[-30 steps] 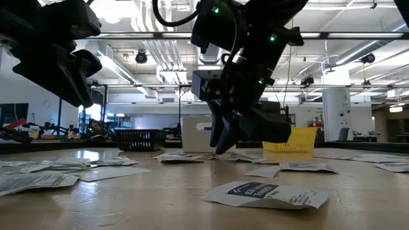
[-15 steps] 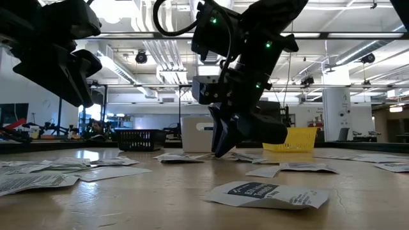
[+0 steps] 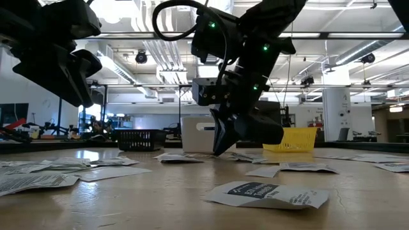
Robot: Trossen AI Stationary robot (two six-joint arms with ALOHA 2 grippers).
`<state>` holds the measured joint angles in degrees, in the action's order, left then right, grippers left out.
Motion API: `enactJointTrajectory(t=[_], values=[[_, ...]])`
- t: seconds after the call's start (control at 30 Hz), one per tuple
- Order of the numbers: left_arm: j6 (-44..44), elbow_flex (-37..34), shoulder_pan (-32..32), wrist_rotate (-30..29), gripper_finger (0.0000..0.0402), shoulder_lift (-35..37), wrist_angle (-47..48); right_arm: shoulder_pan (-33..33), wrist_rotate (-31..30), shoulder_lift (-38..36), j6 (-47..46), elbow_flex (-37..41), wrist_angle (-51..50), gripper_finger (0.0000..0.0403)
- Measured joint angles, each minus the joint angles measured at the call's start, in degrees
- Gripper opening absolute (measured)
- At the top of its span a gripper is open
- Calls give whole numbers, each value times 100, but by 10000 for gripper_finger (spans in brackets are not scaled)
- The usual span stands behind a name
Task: Pick & Place First Aid Supplies
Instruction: Put the green bandage into the yellow basket
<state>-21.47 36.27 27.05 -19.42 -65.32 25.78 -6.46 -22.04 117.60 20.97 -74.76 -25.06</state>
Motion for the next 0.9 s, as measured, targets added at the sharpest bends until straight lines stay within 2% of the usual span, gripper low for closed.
enactJointTrajectory(t=[0.3,0.53,0.9], values=[[1,0,0,4,96,0,0,0,-72,-52,-154,0,-105,8],[0,0,-2,4,96,0,11,-14,-84,-281,-476,2,-550,8],[-32,2,-2,7,96,0,7,-151,-140,-1178,-1051,4,-1068,8]])
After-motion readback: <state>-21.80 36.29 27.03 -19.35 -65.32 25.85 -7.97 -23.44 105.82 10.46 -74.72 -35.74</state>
